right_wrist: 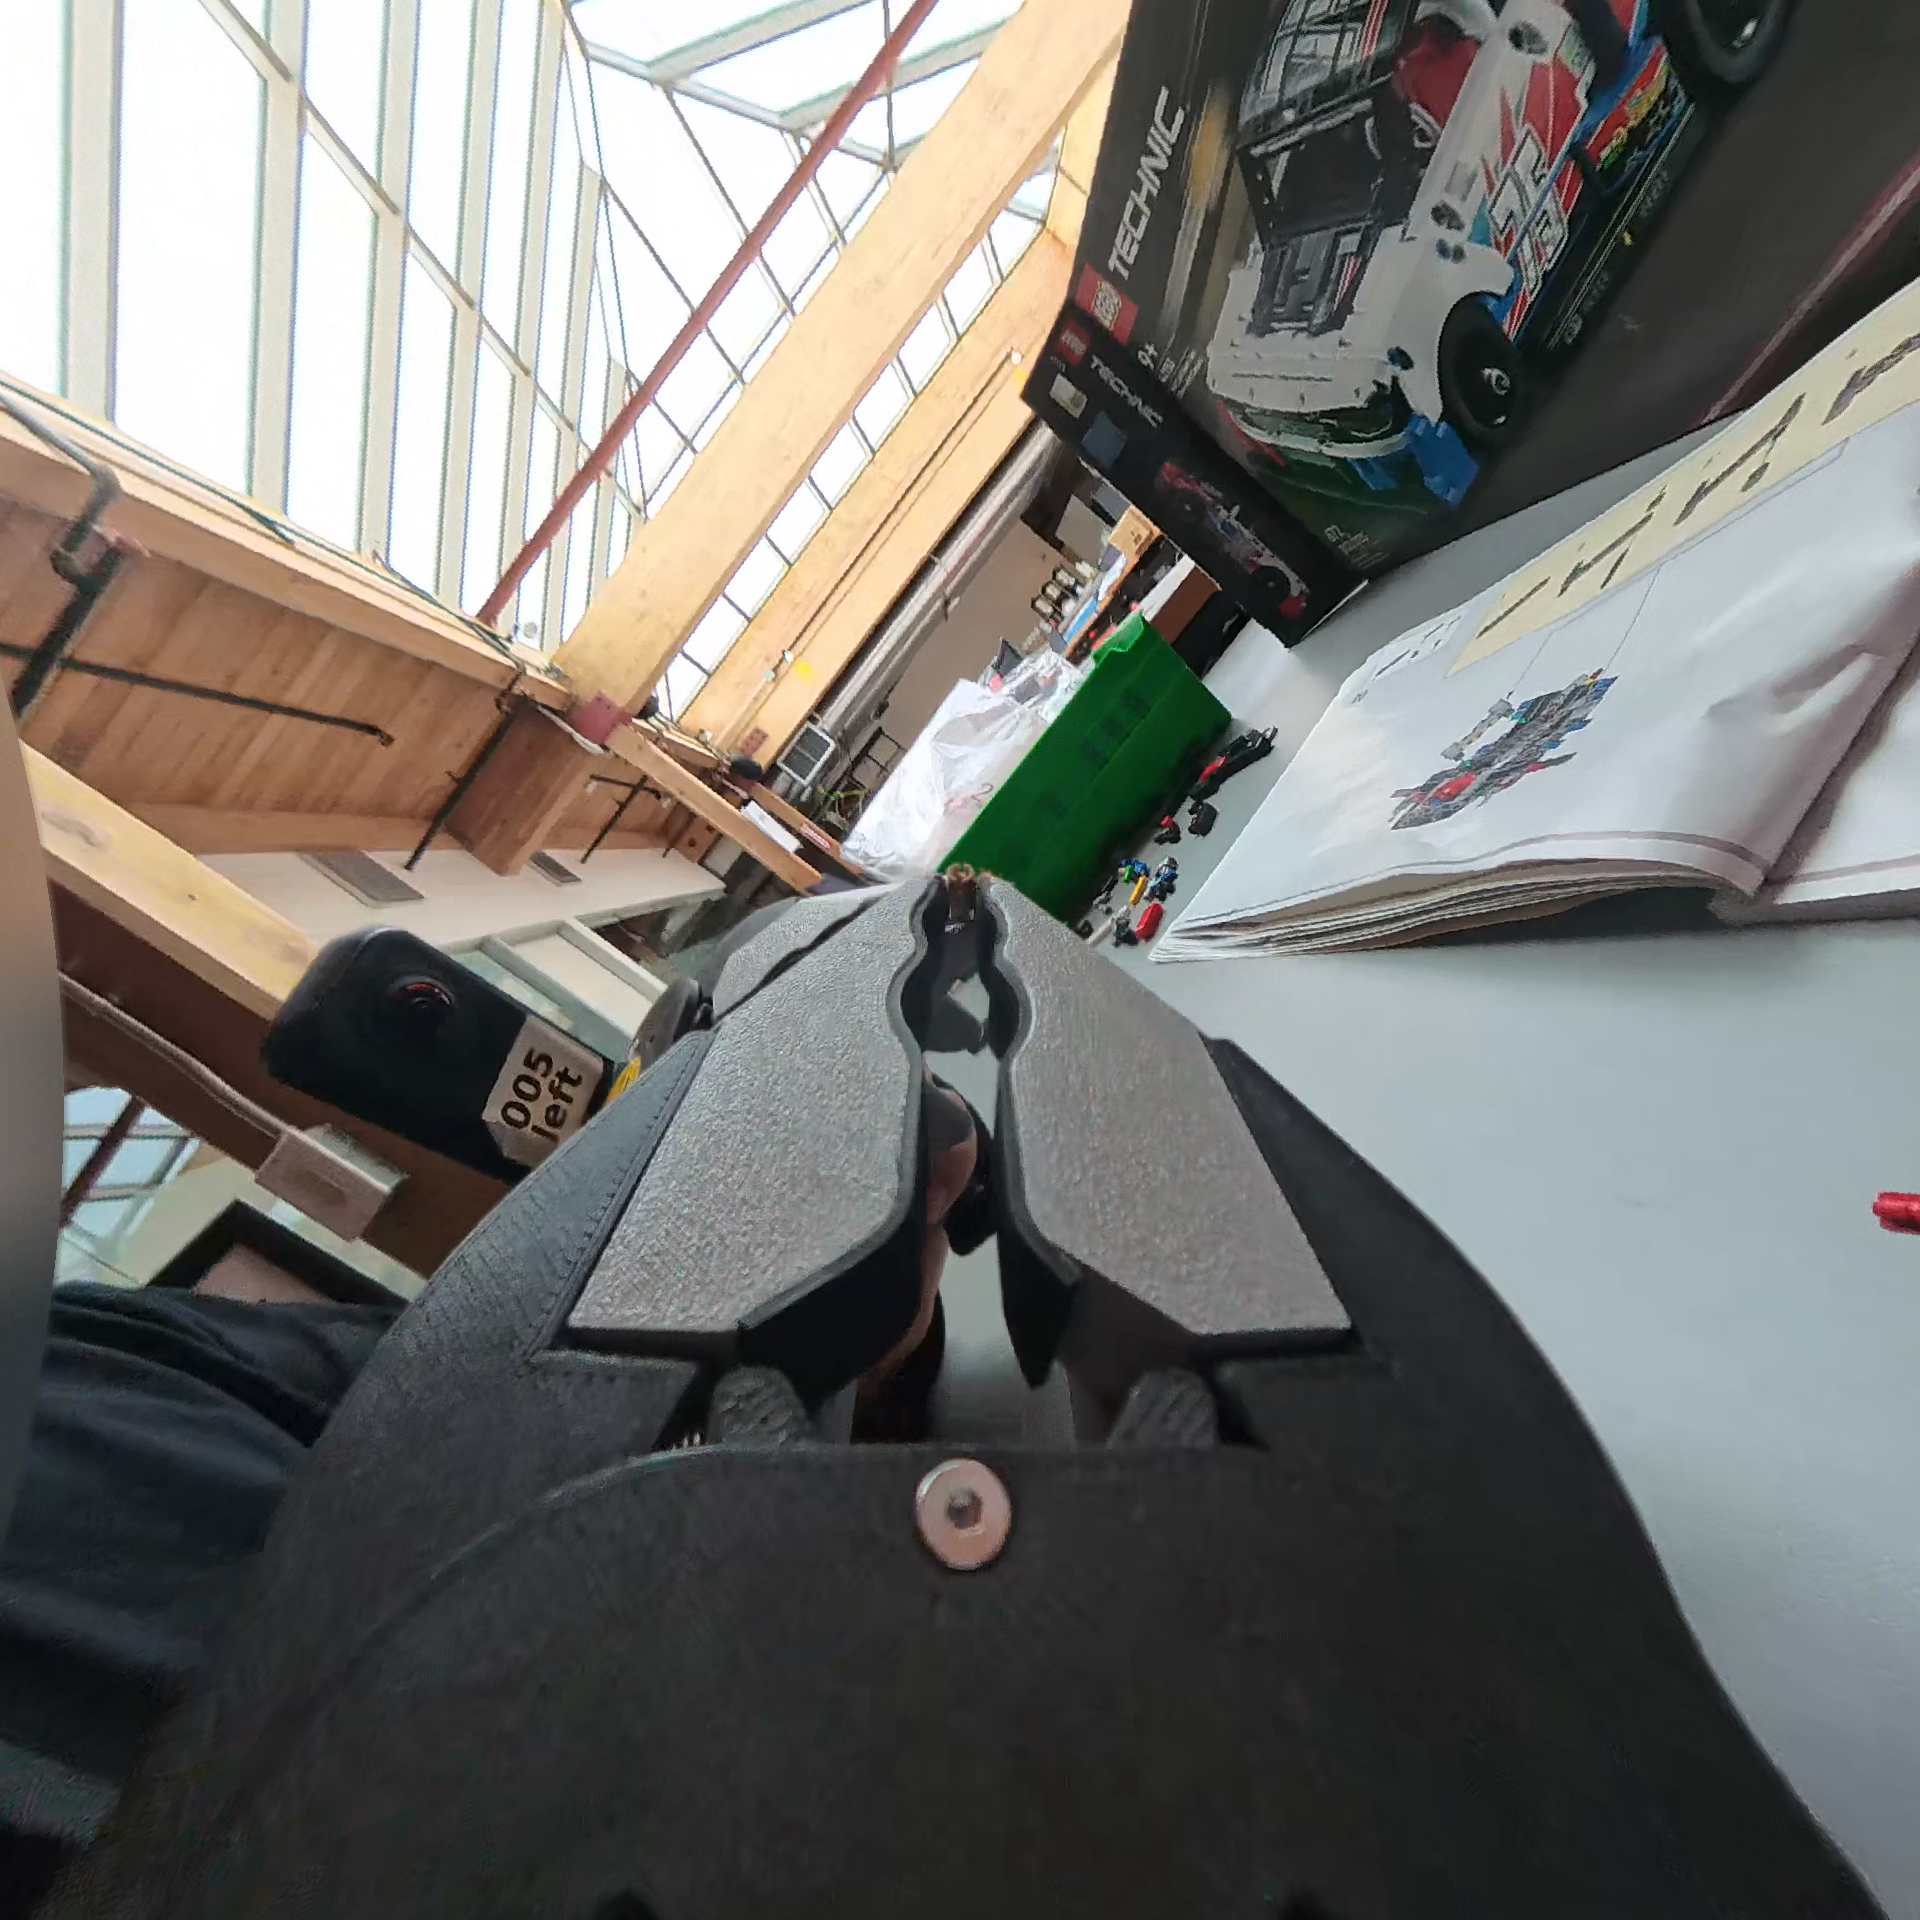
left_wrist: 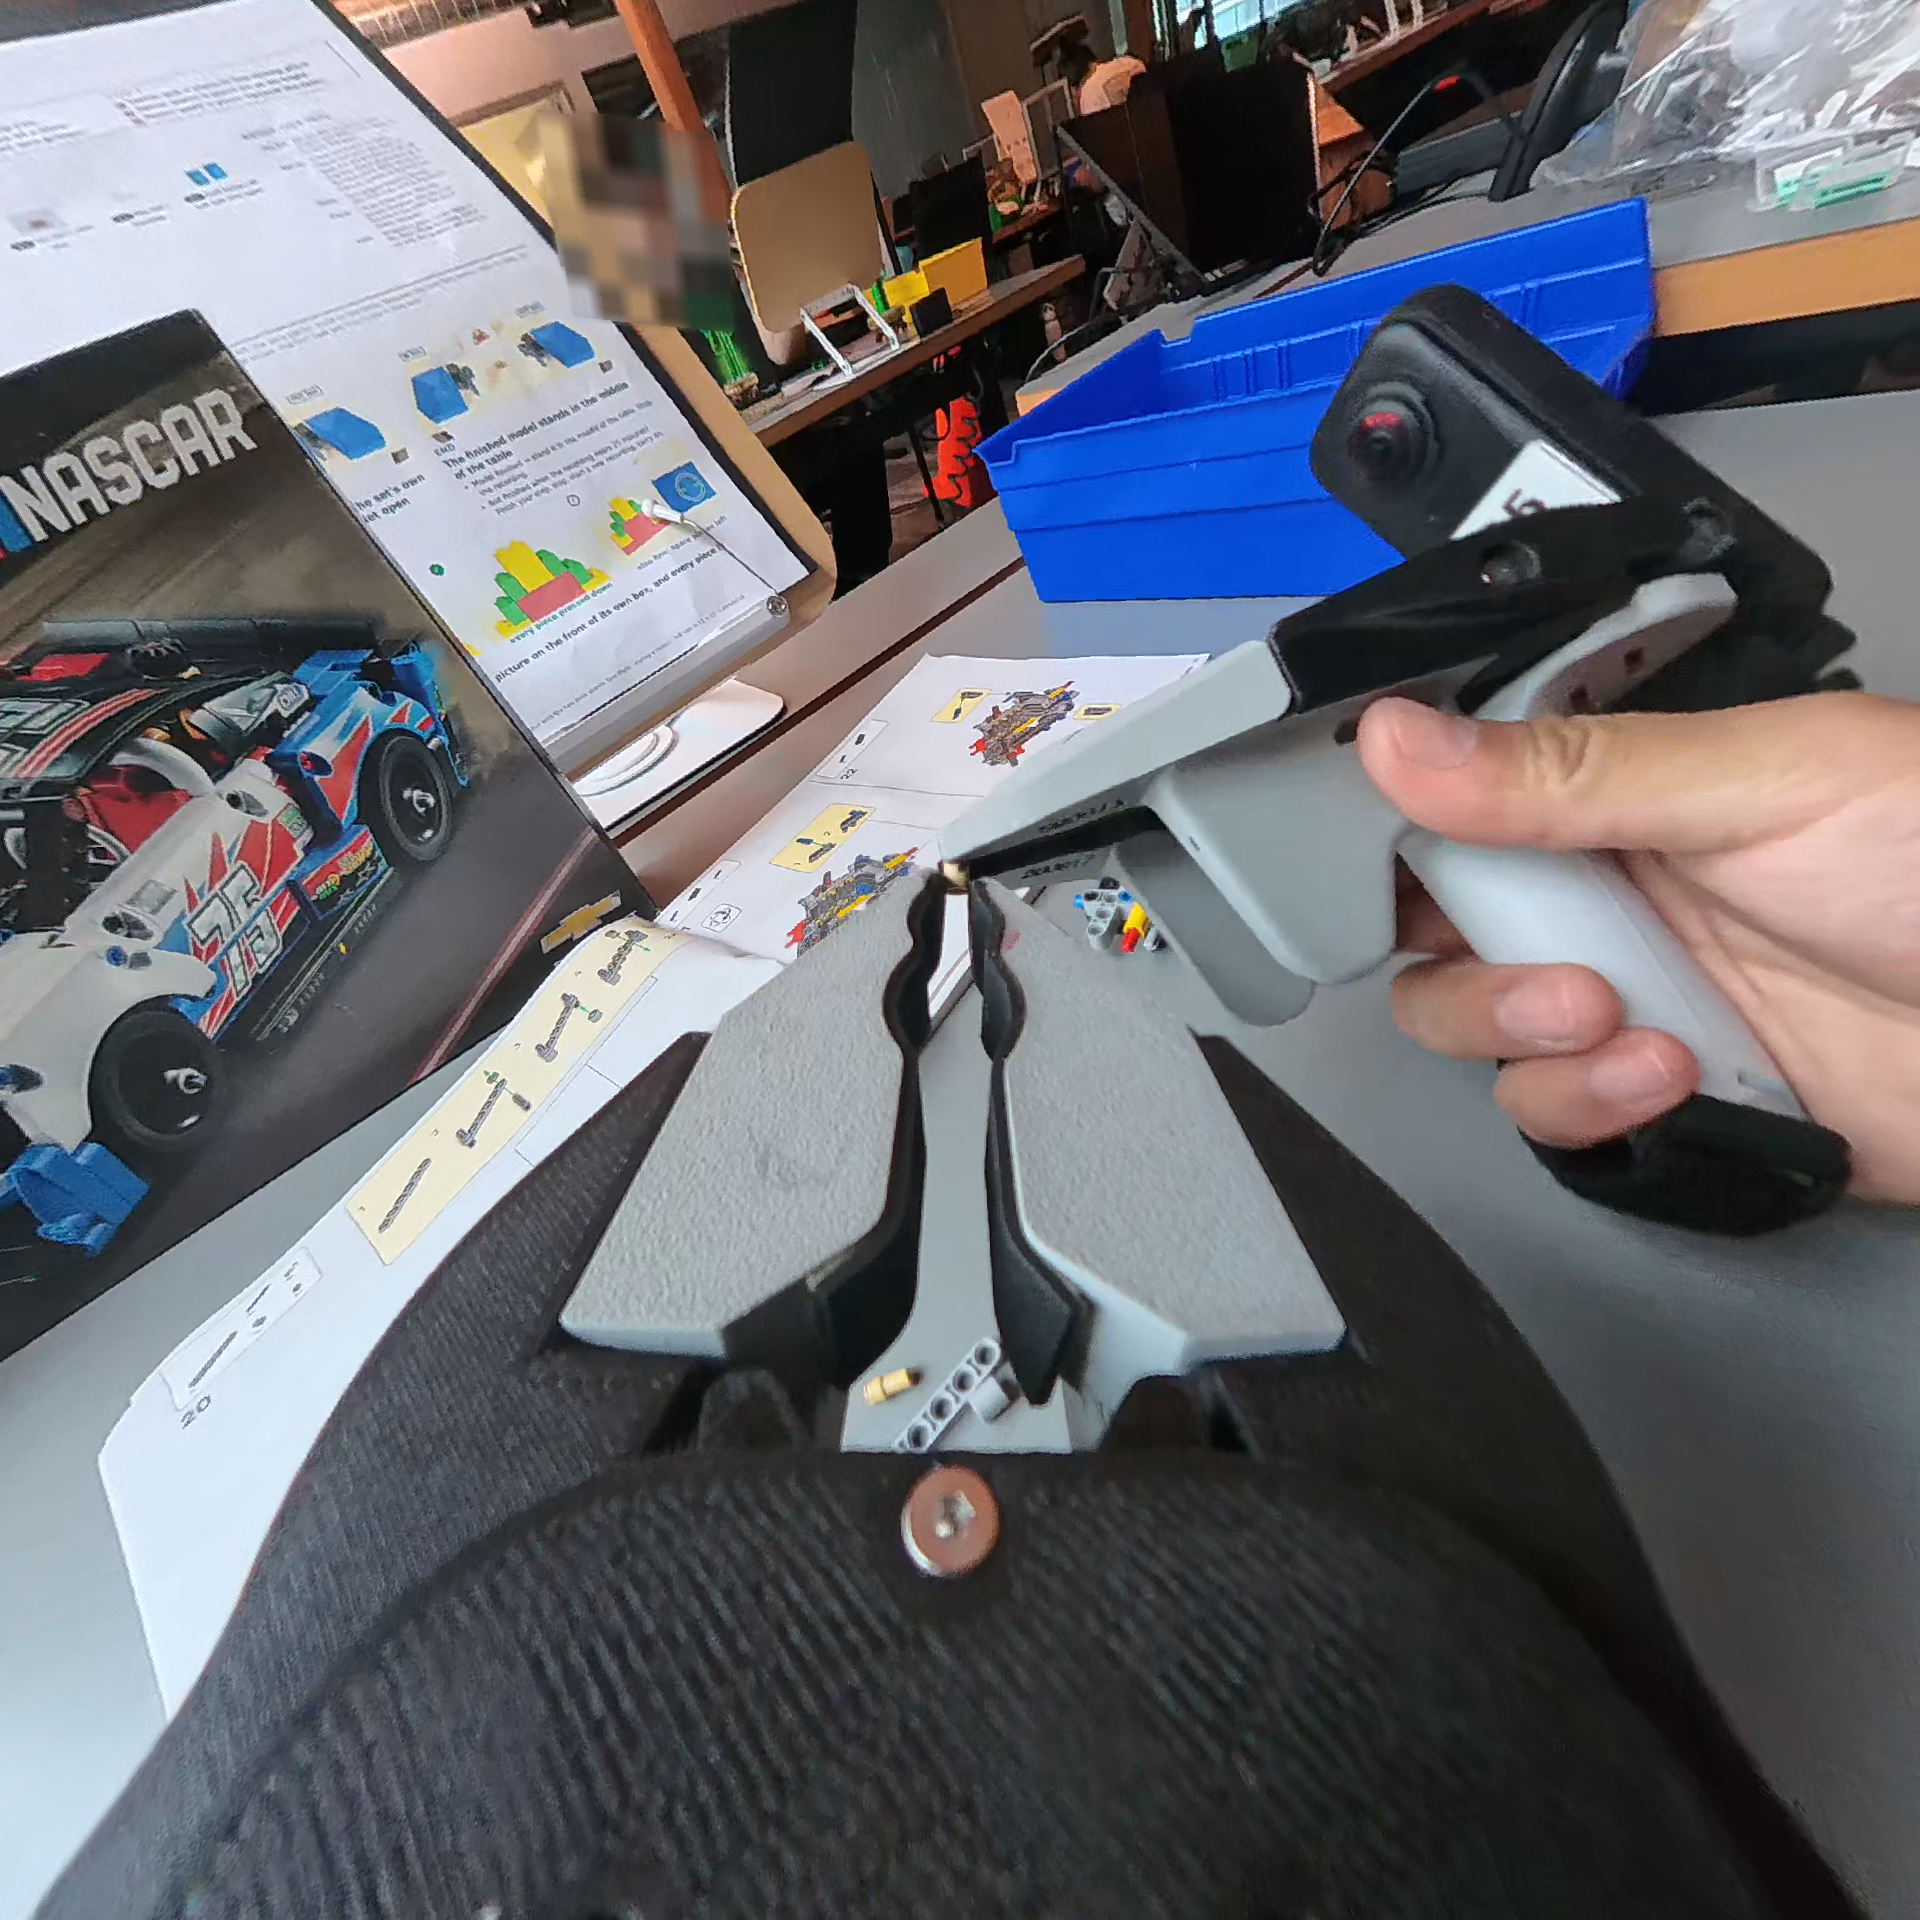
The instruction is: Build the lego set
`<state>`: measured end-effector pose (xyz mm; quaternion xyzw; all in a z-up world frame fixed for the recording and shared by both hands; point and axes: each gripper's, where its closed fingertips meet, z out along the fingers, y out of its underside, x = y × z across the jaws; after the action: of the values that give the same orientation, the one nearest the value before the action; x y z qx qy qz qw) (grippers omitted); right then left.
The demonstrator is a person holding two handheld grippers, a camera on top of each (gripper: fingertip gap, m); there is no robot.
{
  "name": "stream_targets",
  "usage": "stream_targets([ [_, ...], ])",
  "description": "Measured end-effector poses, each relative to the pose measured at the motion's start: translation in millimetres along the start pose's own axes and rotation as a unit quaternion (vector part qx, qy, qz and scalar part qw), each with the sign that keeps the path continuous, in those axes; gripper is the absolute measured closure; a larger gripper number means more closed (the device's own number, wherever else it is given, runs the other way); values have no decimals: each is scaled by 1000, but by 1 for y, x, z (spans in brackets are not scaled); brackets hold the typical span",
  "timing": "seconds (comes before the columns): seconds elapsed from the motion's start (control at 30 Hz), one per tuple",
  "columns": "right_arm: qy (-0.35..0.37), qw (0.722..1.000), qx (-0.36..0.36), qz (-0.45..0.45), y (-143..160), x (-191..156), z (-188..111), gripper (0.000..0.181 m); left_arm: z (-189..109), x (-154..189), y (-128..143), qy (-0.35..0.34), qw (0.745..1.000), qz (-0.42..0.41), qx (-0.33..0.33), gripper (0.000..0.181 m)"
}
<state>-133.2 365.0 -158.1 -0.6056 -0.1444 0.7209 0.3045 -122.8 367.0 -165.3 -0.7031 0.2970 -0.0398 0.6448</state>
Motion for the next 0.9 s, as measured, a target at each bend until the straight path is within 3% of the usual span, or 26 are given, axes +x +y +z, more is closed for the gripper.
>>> stream_targets([
  [0.2,-29,994,-101,-19,9,-3,-2,180,-6,4,1,35,999,31,0,180],
  [0.43,1,975,-187,-117,26,2,-3,179,-15,9,15,44,995,92,-17,180],
  [0.63,27,957,-221,-184,33,6,-4,180,-19,9,22,47,995,88,-25,179],
  [0.9,20,951,-229,-209,31,3,-6,170,-20,8,23,50,995,81,-20,179],
])
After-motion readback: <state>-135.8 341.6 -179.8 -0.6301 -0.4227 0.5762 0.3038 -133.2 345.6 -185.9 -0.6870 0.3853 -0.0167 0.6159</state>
